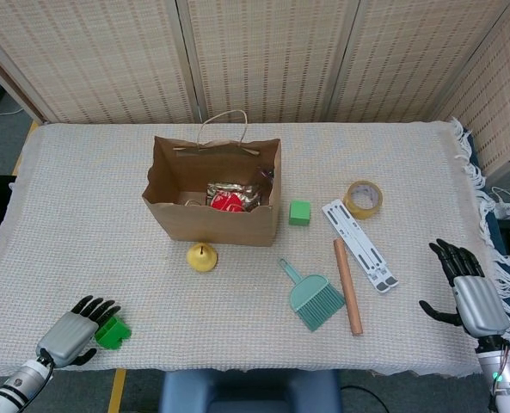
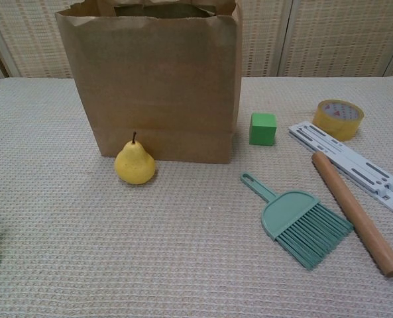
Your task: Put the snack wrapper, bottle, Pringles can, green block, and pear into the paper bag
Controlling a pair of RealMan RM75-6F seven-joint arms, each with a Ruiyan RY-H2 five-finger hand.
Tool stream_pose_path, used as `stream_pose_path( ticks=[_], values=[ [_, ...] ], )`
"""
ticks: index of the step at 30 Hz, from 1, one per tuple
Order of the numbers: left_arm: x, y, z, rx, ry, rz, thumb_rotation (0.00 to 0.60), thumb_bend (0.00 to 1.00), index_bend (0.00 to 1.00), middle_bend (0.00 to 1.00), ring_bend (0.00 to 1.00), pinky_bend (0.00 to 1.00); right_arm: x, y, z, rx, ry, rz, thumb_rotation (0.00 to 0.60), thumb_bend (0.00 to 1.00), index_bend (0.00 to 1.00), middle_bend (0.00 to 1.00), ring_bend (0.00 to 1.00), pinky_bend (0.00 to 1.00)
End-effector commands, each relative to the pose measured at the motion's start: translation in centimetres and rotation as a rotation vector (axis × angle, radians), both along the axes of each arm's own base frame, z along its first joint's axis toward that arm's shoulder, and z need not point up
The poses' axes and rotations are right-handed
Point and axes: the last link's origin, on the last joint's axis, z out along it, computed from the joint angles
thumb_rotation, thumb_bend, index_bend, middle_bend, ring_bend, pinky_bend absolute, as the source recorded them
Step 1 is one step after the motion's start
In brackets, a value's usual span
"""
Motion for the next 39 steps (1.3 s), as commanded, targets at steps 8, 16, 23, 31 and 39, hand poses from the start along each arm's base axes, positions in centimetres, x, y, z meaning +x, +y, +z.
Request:
stream_pose_path(
  ticks=[8,16,23,31,39],
  values=[
    [-1.0,-0.6,-1.1,-0.036,0.021,0.014,0.600,0.34,0.00,0.00,0.00,0.05,0.0,0.0,0.0,0.001,0.003,-0.003,0.600,0.11,0.00,0.00,0.00,0.00],
    [-0.8,-1.0,-1.4,-0.009,-0.044,-0.013,0.600,0.44,0.29,0.18,0.20,0.43,0.0,-0.1,-0.1,0.003,0.005,-0.005,0.600,0.11,0.00,0.00,0.00,0.00],
    [-0.6,-1.3,-1.9,0.004,-0.103,-0.039,0.600,0.57,0.59,0.56,0.55,0.72,0.0,-0.1,0.0,0.000,0.004,-0.005,0.600,0.11,0.00,0.00,0.00,0.00],
    [0.2,0.5,-0.3,0.136,-0.157,-0.057,0.600,0.59,0.64,0.63,0.62,0.75,0.0,0.0,0.0,0.001,0.001,-0.006,0.600,0.11,0.00,0.00,0.00,0.00],
    [3.4,7.6,6.7,0.678,-0.443,-0.023,0.600,0.58,0.64,0.63,0.62,0.74,0.0,-0.1,0.0,0.001,0.000,-0.005,0.600,0.11,0.00,0.00,0.00,0.00]
  ],
)
